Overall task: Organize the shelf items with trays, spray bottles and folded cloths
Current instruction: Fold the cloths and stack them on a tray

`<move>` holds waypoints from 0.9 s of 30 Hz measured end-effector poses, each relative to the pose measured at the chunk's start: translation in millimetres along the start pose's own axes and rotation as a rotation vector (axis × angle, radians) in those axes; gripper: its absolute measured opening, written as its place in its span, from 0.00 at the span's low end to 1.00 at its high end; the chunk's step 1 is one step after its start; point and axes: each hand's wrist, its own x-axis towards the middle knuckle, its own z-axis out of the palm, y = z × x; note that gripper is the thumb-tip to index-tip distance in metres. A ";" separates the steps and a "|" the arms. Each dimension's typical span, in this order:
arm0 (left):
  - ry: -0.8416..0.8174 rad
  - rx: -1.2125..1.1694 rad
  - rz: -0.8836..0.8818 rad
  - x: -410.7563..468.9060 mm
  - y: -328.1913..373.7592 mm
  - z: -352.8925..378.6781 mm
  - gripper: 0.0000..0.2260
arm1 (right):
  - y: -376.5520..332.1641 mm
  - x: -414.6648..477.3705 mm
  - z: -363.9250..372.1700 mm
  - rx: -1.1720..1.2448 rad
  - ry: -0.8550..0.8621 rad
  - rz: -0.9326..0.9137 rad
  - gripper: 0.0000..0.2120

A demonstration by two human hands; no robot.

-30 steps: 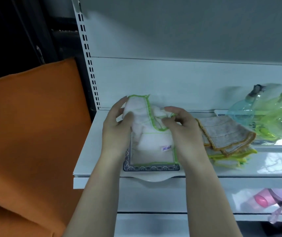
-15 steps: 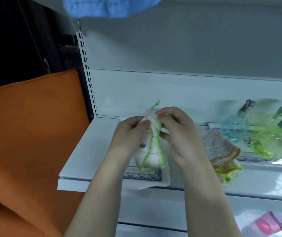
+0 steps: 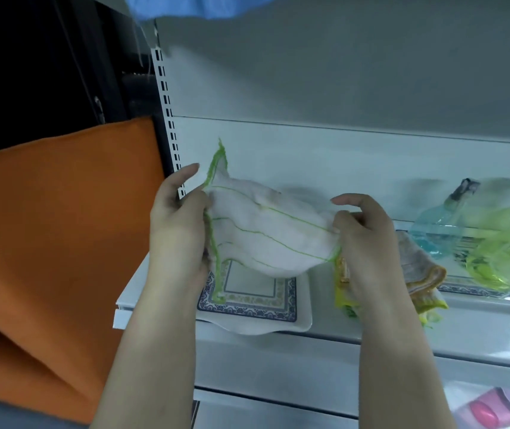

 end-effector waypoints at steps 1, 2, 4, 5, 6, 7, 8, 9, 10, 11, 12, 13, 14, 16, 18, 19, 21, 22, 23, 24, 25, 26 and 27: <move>-0.026 -0.024 -0.016 -1.0 4.2 -1.7 0.20 | 2.6 -0.4 0.1 -0.032 0.006 0.000 0.14; -0.062 -0.040 -0.029 -1.5 7.7 -3.4 0.20 | 5.1 -1.4 1.3 -0.080 0.014 -0.010 0.14; -0.142 -0.048 -0.039 -2.7 11.9 -5.7 0.22 | 8.1 -4.2 5.5 -0.220 0.010 -0.030 0.14; -0.180 -0.034 -0.037 -2.8 12.9 -6.5 0.23 | 8.6 -6.1 8.7 -0.288 0.003 -0.032 0.14; -0.219 -0.008 -0.028 -2.4 13.2 -8.1 0.25 | 8.8 -9.1 12.4 -0.352 0.001 -0.032 0.14; -0.256 0.034 -0.009 -1.8 13.0 -10.2 0.27 | 7.5 -13.1 15.8 -0.422 0.005 -0.035 0.15; -0.290 0.091 0.022 -0.4 12.7 -12.9 0.29 | 4.8 -17.4 18.4 -0.492 0.008 -0.054 0.17; -0.330 0.158 0.061 0.9 13.6 -16.4 0.31 | 0.4 -22.2 21.0 -0.530 -0.003 -0.084 0.19; -0.379 0.232 0.104 1.8 14.9 -19.2 0.32 | -4.2 -26.1 23.1 -0.517 -0.036 -0.116 0.22; -0.447 0.305 0.147 2.3 17.4 -22.7 0.34 | -10.8 -30.9 26.1 -0.459 -0.094 -0.144 0.26; -0.530 0.374 0.190 1.4 20.0 -24.8 0.34 | -18.3 -35.5 28.3 -0.364 -0.178 -0.160 0.30; -0.621 0.429 0.221 0.2 22.8 -26.6 0.35 | -25.5 -39.7 31.1 -0.256 -0.267 -0.163 0.35; -0.708 0.469 0.232 -1.5 26.4 -27.3 0.36 | -31.2 -43.3 33.5 -0.165 -0.337 -0.167 0.37; -0.818 0.493 0.243 -4.3 34.2 -30.2 0.38 | -37.4 -49.1 38.4 -0.074 -0.398 -0.182 0.34; -0.849 0.474 0.285 -5.5 39.5 -34.4 0.39 | -40.3 -53.3 41.7 0.042 -0.429 -0.140 0.24; -0.855 0.467 0.307 -5.4 42.1 -36.7 0.39 | -41.5 -55.6 42.9 0.134 -0.444 -0.102 0.19; -0.824 0.460 0.336 -1.2 41.2 -40.3 0.39 | -43.8 -60.6 42.3 0.218 -0.427 -0.056 0.11; -0.791 0.466 0.346 2.0 39.0 -41.8 0.38 | -45.3 -63.6 41.4 0.183 -0.381 -0.055 0.08; -0.757 0.471 0.350 4.8 36.4 -42.7 0.38 | -45.2 -65.0 40.5 0.113 -0.315 -0.061 0.07; -0.725 0.483 0.344 7.4 32.5 -42.9 0.37 | -44.7 -66.5 39.5 0.055 -0.243 -0.081 0.07; -0.701 0.484 0.324 9.4 28.8 -42.5 0.36 | -44.7 -67.2 39.5 0.031 -0.176 -0.105 0.08; -0.670 0.479 0.279 11.6 23.4 -42.4 0.34 | -45.1 -68.0 39.8 0.033 -0.106 -0.127 0.09; -0.648 0.489 0.228 13.4 18.7 -43.1 0.31 | -47.5 -69.5 39.1 0.042 -0.031 -0.145 0.10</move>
